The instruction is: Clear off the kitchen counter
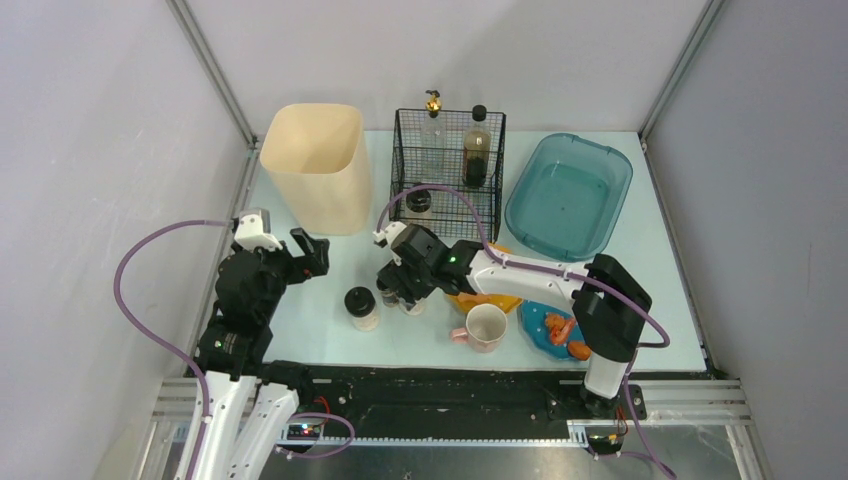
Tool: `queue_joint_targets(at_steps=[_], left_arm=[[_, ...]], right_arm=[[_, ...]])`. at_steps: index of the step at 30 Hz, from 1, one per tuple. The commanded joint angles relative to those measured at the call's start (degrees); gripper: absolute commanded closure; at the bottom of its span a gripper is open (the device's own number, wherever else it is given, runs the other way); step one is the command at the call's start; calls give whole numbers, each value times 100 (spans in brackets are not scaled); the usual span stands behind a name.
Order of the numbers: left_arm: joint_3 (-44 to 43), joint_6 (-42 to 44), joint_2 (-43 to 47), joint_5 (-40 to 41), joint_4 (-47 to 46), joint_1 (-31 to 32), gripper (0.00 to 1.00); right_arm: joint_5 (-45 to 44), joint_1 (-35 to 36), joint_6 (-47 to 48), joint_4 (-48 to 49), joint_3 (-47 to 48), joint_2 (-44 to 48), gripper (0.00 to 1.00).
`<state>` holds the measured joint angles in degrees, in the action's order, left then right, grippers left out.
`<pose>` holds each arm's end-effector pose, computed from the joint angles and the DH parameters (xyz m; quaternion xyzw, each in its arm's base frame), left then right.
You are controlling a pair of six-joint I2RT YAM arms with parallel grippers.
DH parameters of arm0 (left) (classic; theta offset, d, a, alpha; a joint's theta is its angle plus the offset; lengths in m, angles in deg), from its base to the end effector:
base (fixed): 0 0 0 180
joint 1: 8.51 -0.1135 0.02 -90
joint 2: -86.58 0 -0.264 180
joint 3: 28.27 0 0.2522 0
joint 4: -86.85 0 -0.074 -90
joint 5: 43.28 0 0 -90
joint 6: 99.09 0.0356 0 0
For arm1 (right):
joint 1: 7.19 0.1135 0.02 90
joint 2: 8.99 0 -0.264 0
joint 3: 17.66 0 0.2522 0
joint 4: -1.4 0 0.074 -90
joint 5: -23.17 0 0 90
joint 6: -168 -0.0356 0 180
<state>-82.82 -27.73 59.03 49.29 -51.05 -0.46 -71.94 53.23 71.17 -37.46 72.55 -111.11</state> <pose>0.1155 -0.0147 0.3216 -0.0868 0.7890 -0.1230 0.5956 0.1960 0.3388 0.2348 -0.4109 0.8467 0.1507 0.3025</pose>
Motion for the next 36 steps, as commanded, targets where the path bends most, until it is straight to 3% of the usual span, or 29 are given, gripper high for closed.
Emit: queue_joint_targets(at_steps=[1,3,10,13,26,36], left_arm=[[13,-69,-18,-74,-176,-74,2],[11,-69,-22,-73,-171,-75,2],[14,-69,-38,-81,-175,-67,2],[11,-64,-39,-88,-179,-84,2],[16,-65,-52,-112,-173,-107,2],[9,-77,-31,-131,-176,-107,2]], right_arm=[[83,56,-54,218,20,-83,26],[104,68,-60,220,20,-107,31],[-42,81,-13,-48,20,83,64],[-73,76,-29,-193,20,370,72],[-587,-298,290,-730,395,2050,72],[-1009,-1242,352,-670,1916,1762,72]])
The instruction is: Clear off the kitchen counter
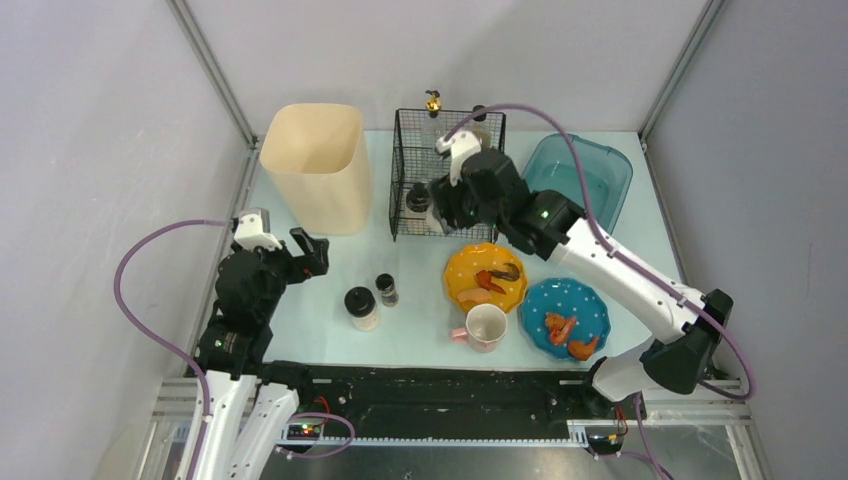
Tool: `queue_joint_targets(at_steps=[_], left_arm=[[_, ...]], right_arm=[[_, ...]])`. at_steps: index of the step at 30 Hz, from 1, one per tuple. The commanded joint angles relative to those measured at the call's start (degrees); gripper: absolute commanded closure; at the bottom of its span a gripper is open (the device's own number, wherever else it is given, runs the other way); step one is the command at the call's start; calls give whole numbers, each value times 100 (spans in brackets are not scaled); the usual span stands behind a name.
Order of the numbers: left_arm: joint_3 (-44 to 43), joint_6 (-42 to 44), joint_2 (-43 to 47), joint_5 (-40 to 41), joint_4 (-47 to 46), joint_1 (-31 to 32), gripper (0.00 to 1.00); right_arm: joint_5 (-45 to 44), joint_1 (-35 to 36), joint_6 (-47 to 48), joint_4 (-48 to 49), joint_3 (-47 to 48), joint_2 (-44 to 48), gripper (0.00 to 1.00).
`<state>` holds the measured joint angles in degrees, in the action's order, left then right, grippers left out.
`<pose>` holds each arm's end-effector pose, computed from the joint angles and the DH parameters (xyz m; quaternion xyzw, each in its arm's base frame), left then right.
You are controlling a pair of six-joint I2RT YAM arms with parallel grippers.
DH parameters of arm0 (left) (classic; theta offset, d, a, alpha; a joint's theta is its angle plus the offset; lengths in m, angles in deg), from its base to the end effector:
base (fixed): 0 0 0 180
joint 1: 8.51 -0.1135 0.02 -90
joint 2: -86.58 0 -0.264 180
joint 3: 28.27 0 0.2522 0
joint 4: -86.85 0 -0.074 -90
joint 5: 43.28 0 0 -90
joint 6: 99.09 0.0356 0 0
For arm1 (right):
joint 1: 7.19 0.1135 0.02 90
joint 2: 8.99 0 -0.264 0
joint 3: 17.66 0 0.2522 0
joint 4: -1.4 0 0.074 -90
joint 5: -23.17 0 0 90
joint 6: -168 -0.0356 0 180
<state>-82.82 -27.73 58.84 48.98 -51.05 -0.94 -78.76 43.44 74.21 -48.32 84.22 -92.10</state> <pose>0.1163 -0.0140 0.3212 -0.0886 0.7899 -0.1223 0.5944 0.2090 0.2431 0.4008 -0.2970 0.8145 0.1437 0.4772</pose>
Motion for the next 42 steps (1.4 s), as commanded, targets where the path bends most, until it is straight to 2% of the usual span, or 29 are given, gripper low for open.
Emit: queue_joint_targets(at_steps=[1,7,17,42], left_arm=[[3,-78,-11,-105,-176,-61,2],[2,-81,11,-129,-174,-63,2],[-3,-77,6,-151,-176,-60,2],[-7,-73,-38,-156,-175,-71,2]], right_arm=[[-367,-352,39,438,868,-275,72],[-635,-736,3,681,1923,-1097,73],[-838,-903,-186,746,3432,-2511,74],[-1000,-1068,-848,1095,3525,-3874,75]])
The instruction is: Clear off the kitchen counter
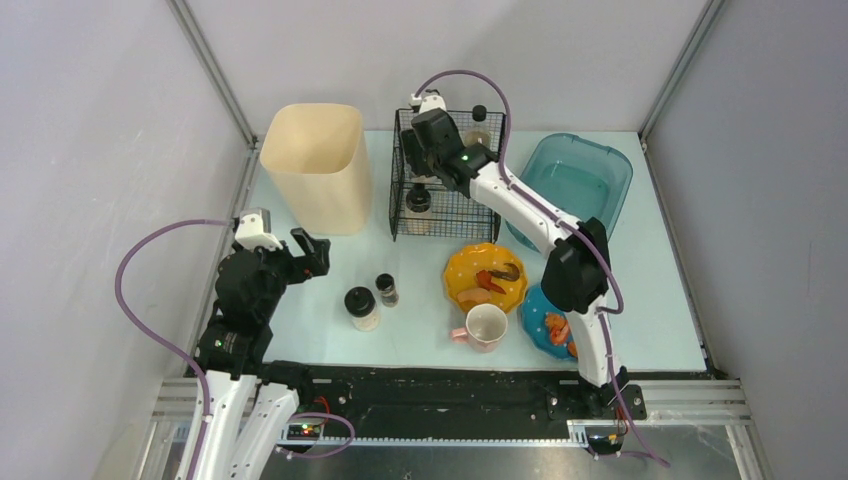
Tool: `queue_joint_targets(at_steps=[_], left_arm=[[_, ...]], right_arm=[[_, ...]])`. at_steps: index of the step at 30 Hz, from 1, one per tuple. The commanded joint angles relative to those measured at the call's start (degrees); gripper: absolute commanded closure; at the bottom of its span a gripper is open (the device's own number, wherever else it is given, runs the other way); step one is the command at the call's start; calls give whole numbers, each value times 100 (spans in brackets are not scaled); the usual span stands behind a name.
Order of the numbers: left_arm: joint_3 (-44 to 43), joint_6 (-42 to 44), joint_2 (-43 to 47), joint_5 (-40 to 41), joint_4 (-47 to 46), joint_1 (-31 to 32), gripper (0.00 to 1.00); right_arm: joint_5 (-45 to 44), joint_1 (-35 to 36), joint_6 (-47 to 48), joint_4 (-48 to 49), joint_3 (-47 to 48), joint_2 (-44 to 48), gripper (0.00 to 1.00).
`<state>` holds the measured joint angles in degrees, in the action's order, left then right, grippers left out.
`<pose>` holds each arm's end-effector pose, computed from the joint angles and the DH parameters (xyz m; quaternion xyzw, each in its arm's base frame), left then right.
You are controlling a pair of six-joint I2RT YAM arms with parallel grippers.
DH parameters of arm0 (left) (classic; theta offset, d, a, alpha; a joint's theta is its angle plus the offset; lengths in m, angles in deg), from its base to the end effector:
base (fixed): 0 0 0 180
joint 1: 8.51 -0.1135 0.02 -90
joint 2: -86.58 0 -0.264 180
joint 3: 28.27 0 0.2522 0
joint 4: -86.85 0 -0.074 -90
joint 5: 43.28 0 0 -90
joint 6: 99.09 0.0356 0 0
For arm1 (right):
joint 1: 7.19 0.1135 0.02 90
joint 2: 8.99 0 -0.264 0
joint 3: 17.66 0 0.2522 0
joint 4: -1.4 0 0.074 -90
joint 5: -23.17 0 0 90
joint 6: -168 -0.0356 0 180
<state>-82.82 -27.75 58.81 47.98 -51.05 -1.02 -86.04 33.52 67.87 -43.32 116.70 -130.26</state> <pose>0.1164 -0.0145 0.3212 -0.0840 0.7906 -0.1287 0.5928 0.3823 0.3135 0.3398 -0.1485 0.8518 0.0748 0.4968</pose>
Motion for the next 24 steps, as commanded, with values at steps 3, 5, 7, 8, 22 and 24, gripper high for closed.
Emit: queue_joint_targets(at_steps=[3,5,7,8,22,24], left_arm=[[-5,-76,-36,-55,-174,-63,2],[-7,-70,-36,-55,-171,-58,2],[-6,-76,-36,-51,-171,-57,2],[-7,-76,-44,-54,-171,-56,2],[-3,-82,-40,-65,-176,-59,2],[2,-85,-36,-64,-175,-63,2]], right_arm=[[-328,-57,-375,688,178,-174,73],[-432,-34,-414,766,147,-248,72],[-560,-5,-468,813,136,-338,70],[-590,4,-502,829,133,-393,70],[-970,72,-876,1014,-124,-748,43],[-960,64,-911,982,-124,-775,39]])
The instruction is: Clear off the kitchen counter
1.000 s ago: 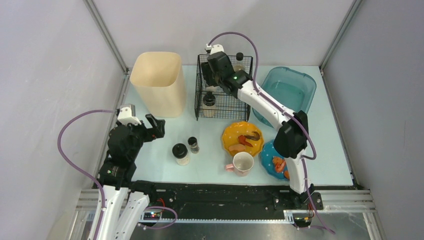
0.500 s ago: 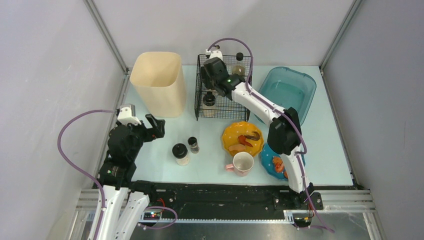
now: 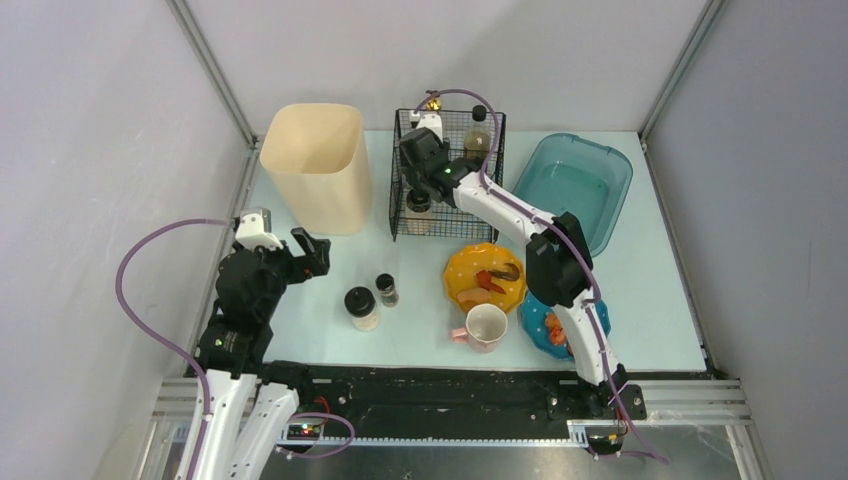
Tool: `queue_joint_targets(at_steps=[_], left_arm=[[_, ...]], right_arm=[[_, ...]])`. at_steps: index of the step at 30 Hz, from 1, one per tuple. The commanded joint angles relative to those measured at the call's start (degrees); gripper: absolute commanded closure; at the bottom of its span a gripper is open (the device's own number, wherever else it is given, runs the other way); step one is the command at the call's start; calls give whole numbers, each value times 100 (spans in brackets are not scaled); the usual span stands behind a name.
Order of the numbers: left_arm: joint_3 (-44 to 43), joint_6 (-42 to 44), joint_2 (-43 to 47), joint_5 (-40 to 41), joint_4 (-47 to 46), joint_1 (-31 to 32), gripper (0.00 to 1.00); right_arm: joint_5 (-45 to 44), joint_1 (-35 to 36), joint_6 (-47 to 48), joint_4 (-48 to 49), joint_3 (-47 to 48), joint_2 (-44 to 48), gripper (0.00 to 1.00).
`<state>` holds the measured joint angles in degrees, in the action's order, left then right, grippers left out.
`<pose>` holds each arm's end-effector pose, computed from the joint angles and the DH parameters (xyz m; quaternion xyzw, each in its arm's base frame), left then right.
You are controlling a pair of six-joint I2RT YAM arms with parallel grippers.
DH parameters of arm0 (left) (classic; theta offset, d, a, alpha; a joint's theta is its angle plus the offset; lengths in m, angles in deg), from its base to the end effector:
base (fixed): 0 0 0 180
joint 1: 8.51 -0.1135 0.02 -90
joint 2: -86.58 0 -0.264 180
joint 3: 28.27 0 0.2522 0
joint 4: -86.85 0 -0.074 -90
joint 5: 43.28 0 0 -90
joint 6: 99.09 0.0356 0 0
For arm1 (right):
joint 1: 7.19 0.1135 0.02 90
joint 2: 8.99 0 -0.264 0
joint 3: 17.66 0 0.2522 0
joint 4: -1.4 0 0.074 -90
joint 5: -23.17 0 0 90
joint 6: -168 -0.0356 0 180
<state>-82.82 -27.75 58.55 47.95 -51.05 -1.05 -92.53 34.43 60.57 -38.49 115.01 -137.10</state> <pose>0.1173 -0.0146 0.3207 -0.0842 0.7919 -0.1283 0.5910 0.3996 0.3344 0.2799 -0.0816 0.8683 0.0487 0.4869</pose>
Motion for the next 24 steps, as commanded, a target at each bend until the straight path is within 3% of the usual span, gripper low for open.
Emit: queue_joint_targets(at_steps=[1,12,16,24], left_arm=[[6,-85,-5,-62,-174,-56,2],[-12,-77,-84,-80,-173,-61,2],[-11,-77,-96,-82,-175,-75,2],[-16,-77,-119,-80,-171,-96,2]], right_arm=[[-299,-29,-188,485,44,-97,37],[-197,21,-111,484,27,313,19],[-235,117,91,593,-101,687,16],[-641,598,838,1387,-1399,1955,15]])
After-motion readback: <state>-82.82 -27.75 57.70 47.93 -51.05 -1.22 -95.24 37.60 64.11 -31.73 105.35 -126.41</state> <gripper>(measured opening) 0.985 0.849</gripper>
